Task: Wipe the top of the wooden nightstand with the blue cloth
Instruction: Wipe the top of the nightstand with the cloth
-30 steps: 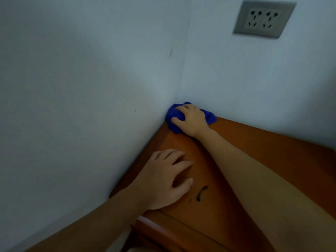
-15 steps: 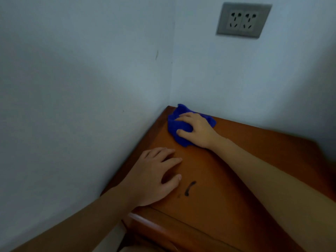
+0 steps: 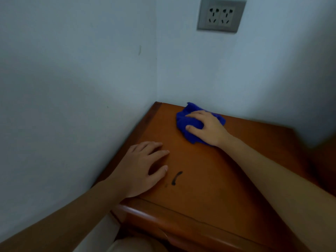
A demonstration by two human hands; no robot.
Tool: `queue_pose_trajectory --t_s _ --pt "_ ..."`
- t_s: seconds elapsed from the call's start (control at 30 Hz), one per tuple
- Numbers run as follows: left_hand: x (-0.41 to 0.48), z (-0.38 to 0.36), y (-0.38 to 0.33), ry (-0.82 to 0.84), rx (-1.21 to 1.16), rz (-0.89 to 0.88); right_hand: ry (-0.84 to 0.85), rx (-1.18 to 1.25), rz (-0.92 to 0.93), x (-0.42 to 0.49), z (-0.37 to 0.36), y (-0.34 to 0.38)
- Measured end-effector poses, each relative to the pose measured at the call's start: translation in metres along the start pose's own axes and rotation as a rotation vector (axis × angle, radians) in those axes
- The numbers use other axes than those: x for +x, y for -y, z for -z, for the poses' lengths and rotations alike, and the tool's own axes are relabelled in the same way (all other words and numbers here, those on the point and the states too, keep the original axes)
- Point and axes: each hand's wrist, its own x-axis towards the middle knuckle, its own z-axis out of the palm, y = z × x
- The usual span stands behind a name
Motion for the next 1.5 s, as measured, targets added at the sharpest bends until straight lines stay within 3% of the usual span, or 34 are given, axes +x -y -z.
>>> queue_pose_trajectory --t_s 0.07,0.13,0.27,0.33,0.47,0.53,0.67,0.73,0.8,0.87,0.93,1.0,1.17,1.37,1.5 --pt "0.000 0.000 0.000 0.011 0.007 -0.007 -0.176 -0.161 -0.277 -0.001 0.001 -0.003" --pt "0.000 0.001 -0.001 0.009 0.010 -0.004 -0.221 -0.283 -0.446 0.001 0.002 0.000" --pt "0.000 0.002 -0.002 0.015 0.007 -0.010 0.033 -0.023 -0.088 -0.016 0.014 -0.003" --pt "0.000 0.003 -0.002 0.016 -0.002 -0.002 0.102 0.048 -0.041 -0.030 0.023 -0.011" --pt "0.000 0.005 -0.004 0.020 -0.010 -0.008 -0.211 -0.217 -0.422 -0.037 0.030 -0.026" --pt "0.000 0.006 -0.005 0.020 -0.008 -0.005 -0.253 -0.282 -0.541 -0.036 0.030 -0.023" --pt "0.000 0.004 -0.003 0.017 -0.008 -0.011 -0.047 -0.069 -0.216 -0.055 0.036 -0.021" --pt "0.000 0.004 -0.002 0.020 -0.006 -0.009 0.032 0.020 -0.143 -0.071 0.046 -0.031" --pt "0.001 0.004 -0.002 0.021 -0.002 -0.014 -0.080 -0.059 -0.248 -0.079 0.058 -0.049" --pt "0.001 0.004 -0.003 0.025 0.000 -0.017 -0.236 -0.235 -0.486 -0.082 0.069 -0.065" --pt "0.001 0.005 -0.003 0.024 0.000 -0.011 -0.257 -0.328 -0.666 -0.081 0.075 -0.069" --pt "0.001 0.005 -0.004 0.027 0.001 -0.011 -0.205 -0.328 -0.651 -0.085 0.075 -0.065" --pt "0.002 0.004 -0.003 0.024 -0.007 -0.018 -0.097 -0.206 -0.411 -0.129 0.079 -0.063" --pt "0.003 0.006 -0.003 0.038 0.013 -0.021 -0.261 -0.330 -0.695 -0.121 0.104 -0.089" --pt "0.002 0.009 -0.006 0.054 0.019 -0.013 -0.217 -0.306 -0.651 -0.139 0.097 -0.082"
